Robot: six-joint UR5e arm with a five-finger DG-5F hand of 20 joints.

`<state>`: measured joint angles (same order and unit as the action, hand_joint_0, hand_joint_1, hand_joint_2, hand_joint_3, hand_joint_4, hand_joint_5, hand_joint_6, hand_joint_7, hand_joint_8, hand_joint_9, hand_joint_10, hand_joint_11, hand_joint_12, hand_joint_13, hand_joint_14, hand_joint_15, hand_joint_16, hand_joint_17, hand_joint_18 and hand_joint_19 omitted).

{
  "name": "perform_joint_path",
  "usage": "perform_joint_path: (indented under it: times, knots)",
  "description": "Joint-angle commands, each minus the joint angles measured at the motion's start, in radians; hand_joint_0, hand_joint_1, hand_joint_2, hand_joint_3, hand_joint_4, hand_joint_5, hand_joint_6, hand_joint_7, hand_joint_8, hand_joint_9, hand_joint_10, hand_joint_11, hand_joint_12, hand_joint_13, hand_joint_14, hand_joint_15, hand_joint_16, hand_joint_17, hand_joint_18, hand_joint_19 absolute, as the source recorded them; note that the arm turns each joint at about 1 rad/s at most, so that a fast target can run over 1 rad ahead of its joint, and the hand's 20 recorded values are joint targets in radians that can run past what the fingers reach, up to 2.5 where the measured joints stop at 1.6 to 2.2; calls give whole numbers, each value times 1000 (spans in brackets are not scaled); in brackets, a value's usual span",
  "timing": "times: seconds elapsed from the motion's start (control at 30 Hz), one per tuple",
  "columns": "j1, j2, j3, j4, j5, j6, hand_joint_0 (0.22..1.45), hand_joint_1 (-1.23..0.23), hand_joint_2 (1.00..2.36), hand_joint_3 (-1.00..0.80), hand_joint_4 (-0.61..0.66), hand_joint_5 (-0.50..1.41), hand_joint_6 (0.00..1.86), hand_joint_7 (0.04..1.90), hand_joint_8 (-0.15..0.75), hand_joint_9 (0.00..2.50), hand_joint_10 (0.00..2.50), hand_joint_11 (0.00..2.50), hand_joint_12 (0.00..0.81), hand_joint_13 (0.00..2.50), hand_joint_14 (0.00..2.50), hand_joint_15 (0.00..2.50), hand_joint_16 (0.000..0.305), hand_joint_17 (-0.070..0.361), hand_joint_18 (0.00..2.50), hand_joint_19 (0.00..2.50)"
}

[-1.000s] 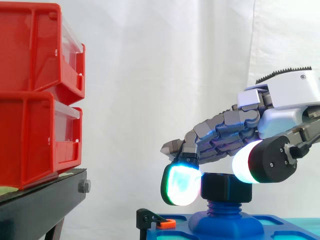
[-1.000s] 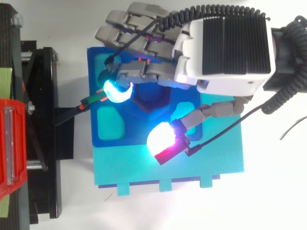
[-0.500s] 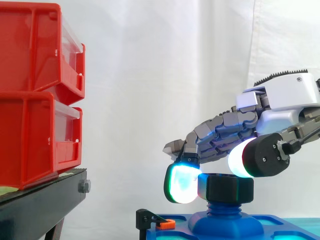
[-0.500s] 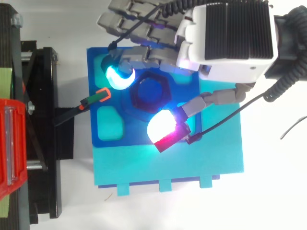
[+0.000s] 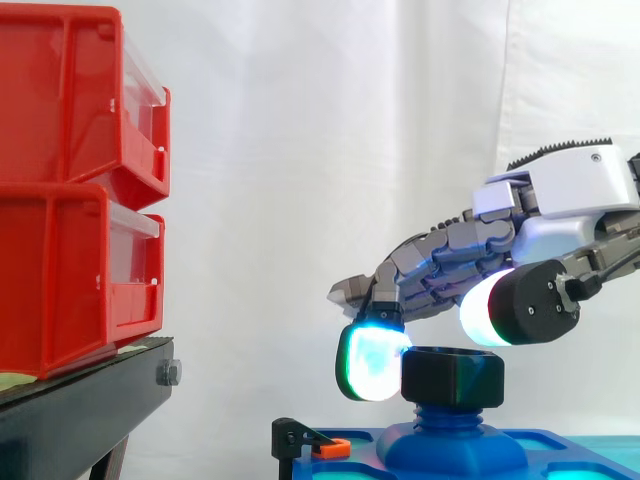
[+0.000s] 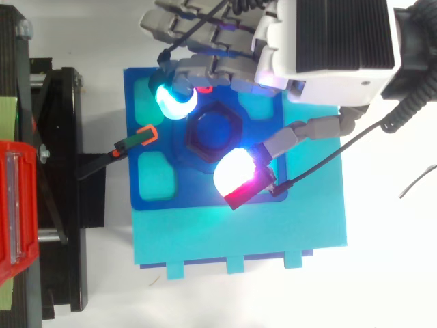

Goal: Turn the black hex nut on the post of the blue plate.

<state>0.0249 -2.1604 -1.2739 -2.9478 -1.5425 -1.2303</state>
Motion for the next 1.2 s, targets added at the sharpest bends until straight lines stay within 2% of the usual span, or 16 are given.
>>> perform_joint_path:
  times: [0.0,0.07,0.27,0.5,0.63,0.67,1.17]
  knots:
    - [-3,1,19,-27,-11,0,450,-408,1000,-500,245,-208,502,1086,198,103,0,0,354,115,0,0,55,123,0,0]
    - [-5,-1,42,-73,-22,-5,450,-408,1000,-500,247,-208,502,1089,199,102,0,0,353,115,0,0,55,123,0,0]
    - [-7,2,51,-120,-24,-23,449,-409,1000,-500,249,-205,502,1092,198,104,0,0,353,116,0,0,55,123,0,0]
    - [-7,4,51,-155,-24,-41,450,-410,1000,-500,251,-203,502,1098,197,103,0,0,354,115,0,0,55,123,0,0]
    - [-8,4,68,-174,-28,-43,450,-410,1000,-500,254,-202,502,1102,198,104,0,0,354,116,0,0,55,123,0,0]
    - [-11,4,85,-215,-36,-44,450,-410,1000,-500,253,-202,502,1103,198,103,0,0,354,116,0,0,55,123,0,0]
    - [-16,19,97,-255,-41,-51,450,-411,1000,-500,254,-201,502,1109,199,104,0,0,353,115,0,0,55,123,0,0]
